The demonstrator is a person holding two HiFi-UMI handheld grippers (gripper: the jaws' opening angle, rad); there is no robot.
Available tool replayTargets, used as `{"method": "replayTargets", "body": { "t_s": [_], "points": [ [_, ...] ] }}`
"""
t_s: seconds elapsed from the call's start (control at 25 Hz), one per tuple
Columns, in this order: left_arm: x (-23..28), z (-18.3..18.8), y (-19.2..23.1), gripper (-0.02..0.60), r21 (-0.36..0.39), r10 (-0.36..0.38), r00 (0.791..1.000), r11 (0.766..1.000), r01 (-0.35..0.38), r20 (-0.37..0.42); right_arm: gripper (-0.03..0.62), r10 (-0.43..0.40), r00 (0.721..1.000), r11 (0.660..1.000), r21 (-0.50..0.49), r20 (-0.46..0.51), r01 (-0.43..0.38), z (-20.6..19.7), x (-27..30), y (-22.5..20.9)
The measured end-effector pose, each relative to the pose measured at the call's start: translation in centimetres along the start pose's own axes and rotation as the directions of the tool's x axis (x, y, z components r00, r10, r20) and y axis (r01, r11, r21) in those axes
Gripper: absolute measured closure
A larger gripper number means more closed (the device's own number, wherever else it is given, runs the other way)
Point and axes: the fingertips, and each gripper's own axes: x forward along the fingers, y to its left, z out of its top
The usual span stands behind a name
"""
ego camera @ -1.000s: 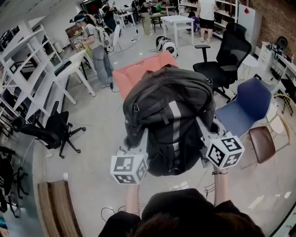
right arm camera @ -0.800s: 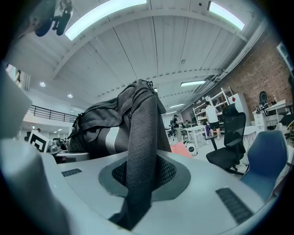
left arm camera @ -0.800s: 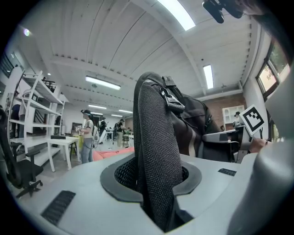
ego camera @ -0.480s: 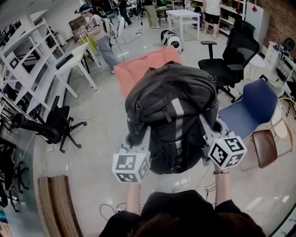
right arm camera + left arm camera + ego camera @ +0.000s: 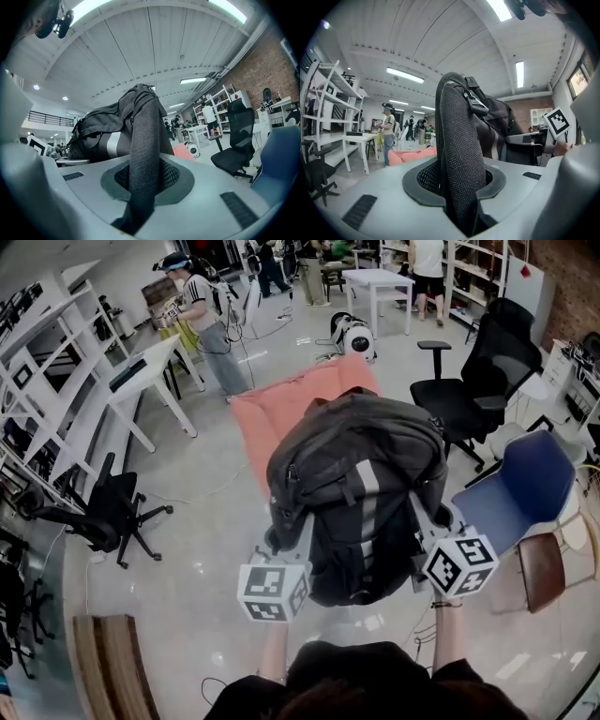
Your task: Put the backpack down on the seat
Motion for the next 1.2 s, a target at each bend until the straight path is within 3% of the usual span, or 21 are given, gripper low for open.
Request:
{"method": "replayTargets", "body": {
  "t_s": [0.28,0.8,1.2],
  "points": [
    [5.5,0.6,3.5,0.449,-0.008,-0.026,1.0,1.0,0.026,-0.006,0.537,-0.029,1.0,1.0,-0.002,-0.001,0.029,0.6,5.9,-1.6],
    [13.4,0.6,6.0,0.449,-0.001,-0.066,0.997,0.998,0.066,-0.041,0.537,-0.058,0.998,0.998,0.022,-0.02,0.058,0.4,12.4,-5.9],
    [18.6,-1.1,8.2,0.45,-0.045,-0.022,0.993,0.999,0.017,-0.112,0.537,-0.023,0.995,0.998,0.052,-0.096,0.028,-1.0,18.5,-9.1]
  ]
}}
